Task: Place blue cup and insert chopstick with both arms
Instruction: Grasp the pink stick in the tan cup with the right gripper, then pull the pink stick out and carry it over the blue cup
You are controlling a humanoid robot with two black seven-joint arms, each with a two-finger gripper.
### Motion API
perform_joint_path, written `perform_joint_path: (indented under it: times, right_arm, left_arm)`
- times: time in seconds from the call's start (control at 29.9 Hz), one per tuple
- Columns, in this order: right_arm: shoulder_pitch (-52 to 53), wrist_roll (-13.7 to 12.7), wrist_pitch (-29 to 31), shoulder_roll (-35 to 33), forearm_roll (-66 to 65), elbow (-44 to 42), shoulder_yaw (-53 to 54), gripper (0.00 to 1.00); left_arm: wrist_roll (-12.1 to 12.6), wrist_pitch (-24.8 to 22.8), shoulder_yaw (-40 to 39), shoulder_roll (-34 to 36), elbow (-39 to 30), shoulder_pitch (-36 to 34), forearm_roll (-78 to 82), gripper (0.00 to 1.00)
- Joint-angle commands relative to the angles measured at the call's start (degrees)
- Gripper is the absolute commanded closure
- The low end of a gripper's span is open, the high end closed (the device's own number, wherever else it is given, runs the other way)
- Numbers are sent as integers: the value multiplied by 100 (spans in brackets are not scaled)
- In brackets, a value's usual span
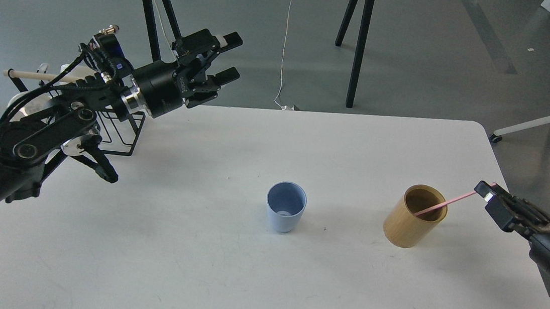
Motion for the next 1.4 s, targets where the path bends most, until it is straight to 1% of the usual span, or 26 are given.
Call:
perform_joint_path:
  times: [0.0,0.07,0.23,0.5,0.7,1.14,1.27,1.37]
  right_arm:
    - [15,1,0,6,1,8,8,75]
    - [24,1,0,32,1,8,8,82]
    - [33,1,0,59,9,17,17,91]
    - [59,1,0,59,27,79,87,98]
    - [103,1,0,-143,71,456,253,98]
    - [94,1,0,-1470,132,1405,789,100]
    - [103,1,0,-1672,132,1722,1044,100]
    - [103,1,0,-1699,150,1951,1273,100]
  left_arm:
    - [0,0,0,-1,0,35,-2,6]
    - [0,0,0,-1,0,44,-2,6]
    - [0,0,0,-1,0,44,-2,6]
    - [0,0,0,-18,0,70,-2,6]
    - [0,0,0,-71,0,105,-2,6]
    - [0,0,0,-80,9,114,-2,6]
    - [0,0,0,-80,0,114,-2,6]
    - [0,0,0,-80,0,158,-11,6]
